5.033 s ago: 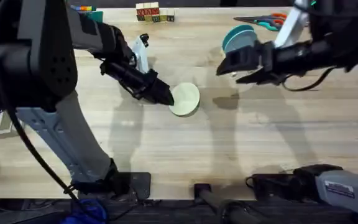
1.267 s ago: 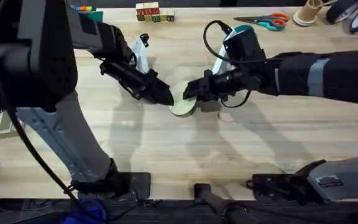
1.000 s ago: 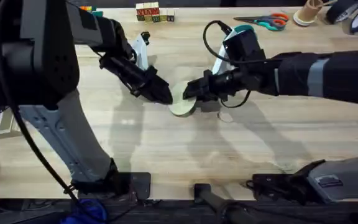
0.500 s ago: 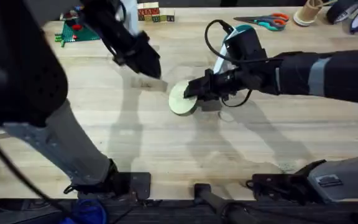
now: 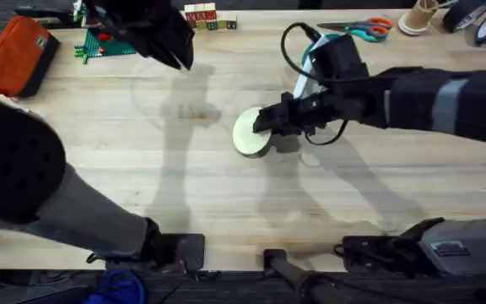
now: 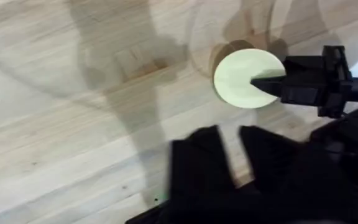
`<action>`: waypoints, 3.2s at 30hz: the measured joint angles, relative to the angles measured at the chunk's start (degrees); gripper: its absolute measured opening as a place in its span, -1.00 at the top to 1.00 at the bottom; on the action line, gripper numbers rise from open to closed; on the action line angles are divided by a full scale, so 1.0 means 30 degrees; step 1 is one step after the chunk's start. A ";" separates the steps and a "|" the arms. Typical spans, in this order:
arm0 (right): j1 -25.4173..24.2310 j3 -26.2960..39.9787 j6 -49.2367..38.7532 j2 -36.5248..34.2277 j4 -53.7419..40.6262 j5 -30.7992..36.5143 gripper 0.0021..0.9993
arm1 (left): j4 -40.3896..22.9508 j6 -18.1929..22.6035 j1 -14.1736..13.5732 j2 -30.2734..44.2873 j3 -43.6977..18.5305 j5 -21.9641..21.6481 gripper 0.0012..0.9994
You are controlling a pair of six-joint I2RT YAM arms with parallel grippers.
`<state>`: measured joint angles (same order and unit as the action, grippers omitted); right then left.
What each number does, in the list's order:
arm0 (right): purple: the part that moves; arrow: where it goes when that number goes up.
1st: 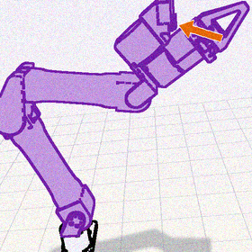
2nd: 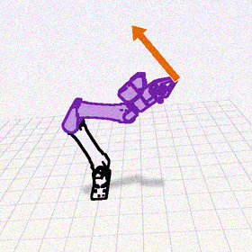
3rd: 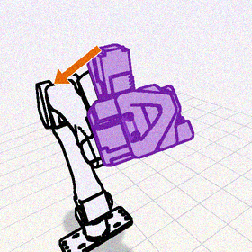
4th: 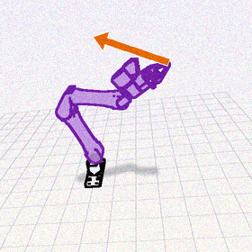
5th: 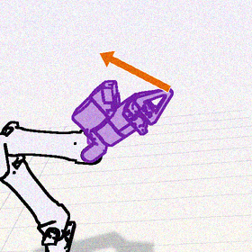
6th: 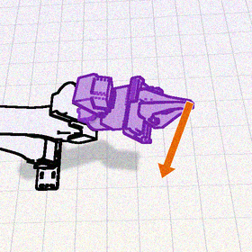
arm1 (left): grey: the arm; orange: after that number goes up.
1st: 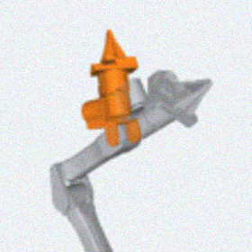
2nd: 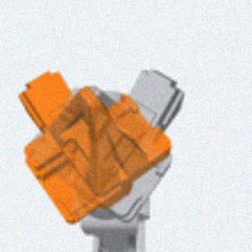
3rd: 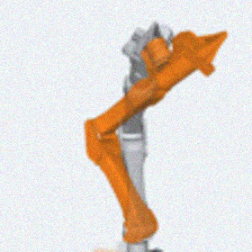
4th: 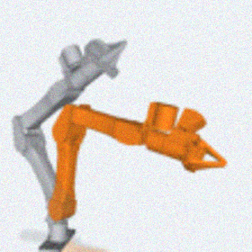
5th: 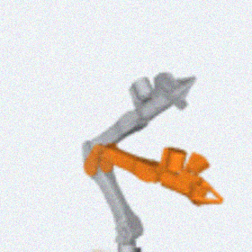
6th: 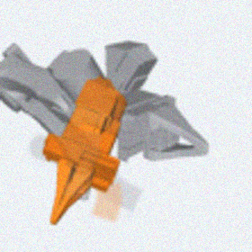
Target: Pick up the plates from the table one by one and place each into a slot on the dish rack.
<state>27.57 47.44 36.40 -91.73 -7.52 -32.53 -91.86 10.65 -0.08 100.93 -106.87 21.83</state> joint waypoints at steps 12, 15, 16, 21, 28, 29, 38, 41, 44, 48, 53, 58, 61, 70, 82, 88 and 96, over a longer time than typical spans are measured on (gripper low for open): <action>-0.0165 0.3333 -0.3717 0.1818 -0.4952 0.1809 0.94 | -0.0596 -0.0122 0.0000 -0.0542 -0.1325 -0.0307 -0.99; -0.0476 0.4234 -0.4531 0.1884 -0.6323 0.2293 0.94 | -0.0596 -0.0126 0.0000 -0.0542 -0.1325 -0.0307 -0.99; -0.0599 0.4521 -0.4867 0.1886 -0.6811 0.2488 0.94 | -0.0596 -0.0127 0.0000 -0.0542 -0.1325 -0.0311 -0.99; -0.1116 0.6136 -0.7576 0.1881 -0.9527 0.3675 0.94 | -0.0596 -0.0122 0.0000 -0.0542 -0.1325 -0.0314 -0.99; -0.1644 0.8925 -1.3144 0.1882 -1.1486 0.4760 0.94 | -0.0597 -0.0129 0.0000 -0.0542 -0.1325 -0.0365 -0.99; -0.1726 0.9279 -1.3978 0.1917 -1.1584 0.4841 0.94 | -0.0600 -0.0122 0.0000 -0.0542 -0.1325 -0.0365 -0.99; -0.2549 1.1125 -2.0198 0.3434 -1.1659 0.6537 0.94 | -0.0516 -0.0122 0.0000 -0.0540 -0.1325 -0.0365 -0.99; -0.2824 1.1279 -2.1763 0.4212 -1.1661 0.7004 0.94 | -0.0532 -0.0128 0.0000 -0.0542 -0.1325 -0.0365 -0.99; -0.3135 1.1286 -2.2851 0.4995 -1.1668 0.7241 0.94 | -0.0538 -0.0122 0.0000 -0.0535 -0.1325 -0.0365 -0.99; -0.3760 1.1286 -2.3509 0.5891 -1.1857 0.7382 0.94 | -0.0531 -0.0127 0.0000 -0.0542 -0.1325 -0.0365 -0.99; -0.4906 1.1286 -2.3809 0.7431 -1.2978 0.7480 0.94 | -0.0538 -0.0129 0.0000 -0.0542 -0.1325 -0.0365 -0.99; -0.5989 1.1286 -2.3881 0.8998 -1.4215 0.7494 0.94 | -0.0538 -0.0124 0.0000 -0.0540 -0.1325 -0.0365 -0.99; -0.6451 1.1286 -2.3881 0.9504 -1.4394 0.7494 0.94 | -0.0537 -0.0128 0.0000 -0.0542 -0.1325 -0.0365 -0.99; -0.6630 1.1330 -2.4005 0.9662 -1.5129 0.7494 0.94 | -0.0538 -0.0129 0.0000 -0.0542 -0.1325 -0.0365 -0.99; -0.6630 1.1330 -3.0413 0.9662 -1.5107 0.7487 0.94 | -0.0538 -0.0122 0.0000 -0.0542 -0.1325 -0.0365 -0.99; -0.6630 1.1352 -3.3125 0.9090 -1.5100 0.7487 0.94 | -0.0538 -0.0129 0.0000 -0.0542 -0.1325 -0.0365 -0.99; -0.6630 1.1352 -3.5525 0.7299 -1.5100 0.7501 0.94 | -0.0531 -0.0129 0.0000 -0.0541 -0.1325 -0.0365 -0.99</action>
<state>7.68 81.49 -70.18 -69.83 -52.82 -10.02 -93.45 10.26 -0.08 99.31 -110.85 20.73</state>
